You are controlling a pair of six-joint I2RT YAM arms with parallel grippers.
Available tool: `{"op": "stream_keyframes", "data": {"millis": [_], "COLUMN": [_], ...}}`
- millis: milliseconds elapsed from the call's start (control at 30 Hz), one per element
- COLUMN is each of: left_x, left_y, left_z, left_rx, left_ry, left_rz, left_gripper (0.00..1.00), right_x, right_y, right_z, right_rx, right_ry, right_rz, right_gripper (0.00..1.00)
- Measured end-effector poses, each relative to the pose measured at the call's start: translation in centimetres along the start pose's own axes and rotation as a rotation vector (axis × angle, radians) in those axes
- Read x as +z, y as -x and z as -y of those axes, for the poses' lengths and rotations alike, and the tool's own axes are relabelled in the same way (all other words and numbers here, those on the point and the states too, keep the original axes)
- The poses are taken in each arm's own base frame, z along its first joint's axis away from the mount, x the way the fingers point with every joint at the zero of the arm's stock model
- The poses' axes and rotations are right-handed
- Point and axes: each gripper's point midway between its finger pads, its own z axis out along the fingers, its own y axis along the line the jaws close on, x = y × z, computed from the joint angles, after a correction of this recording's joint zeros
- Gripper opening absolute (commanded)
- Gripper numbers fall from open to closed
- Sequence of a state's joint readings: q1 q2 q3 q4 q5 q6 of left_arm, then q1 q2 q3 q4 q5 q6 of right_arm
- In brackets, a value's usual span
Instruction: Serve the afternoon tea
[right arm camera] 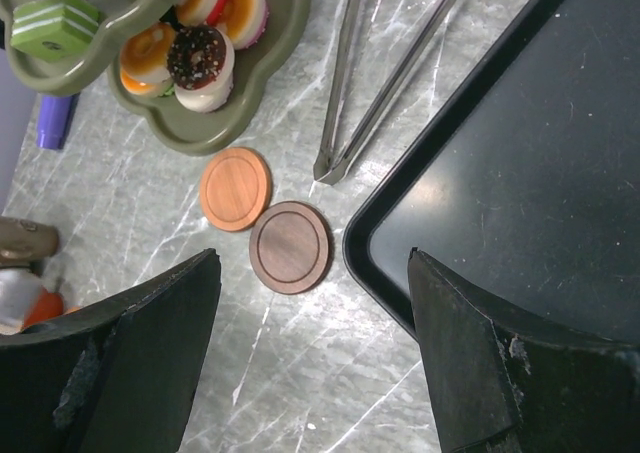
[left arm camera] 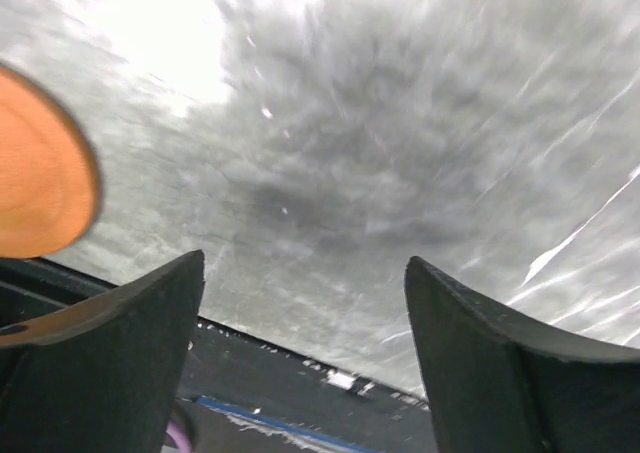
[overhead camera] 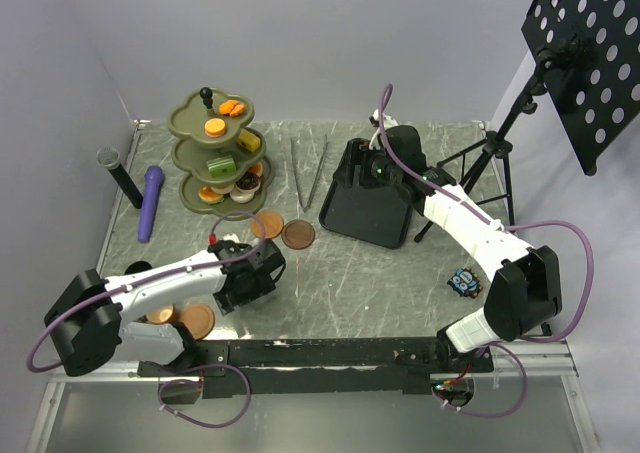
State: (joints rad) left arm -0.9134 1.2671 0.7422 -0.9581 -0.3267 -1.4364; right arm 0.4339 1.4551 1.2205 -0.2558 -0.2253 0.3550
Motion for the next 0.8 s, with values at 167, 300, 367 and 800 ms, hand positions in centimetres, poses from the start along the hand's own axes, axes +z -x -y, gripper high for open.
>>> {"op": "stream_keyframes", "data": {"millis": [167, 300, 367, 800], "left_x": [-0.2, 0.3, 0.3, 3.6], "left_y": [1.7, 2.4, 3.0, 5.0], "left_z": [-2.4, -5.6, -6.5, -7.1], "left_rx": [-0.09, -0.178, -0.223, -0.287], "left_ry": [0.098, 0.165, 0.188, 0.334], "left_rz": [0.056, 0.066, 0.072, 0.108], "left_gripper": [0.99, 1.0, 1.0, 1.0], "right_x": [0.0, 0.0, 0.0, -0.3], "right_y": [-0.2, -0.2, -0.2, -0.6], "right_z": [0.1, 0.2, 0.2, 0.6], "right_rx": [-0.008, -0.01, -0.01, -0.022], "right_ry": [-0.003, -0.003, -0.003, -0.016], "right_rz": [-0.006, -0.007, -0.007, -0.01], "right_gripper": [0.82, 0.82, 0.82, 0.82]}}
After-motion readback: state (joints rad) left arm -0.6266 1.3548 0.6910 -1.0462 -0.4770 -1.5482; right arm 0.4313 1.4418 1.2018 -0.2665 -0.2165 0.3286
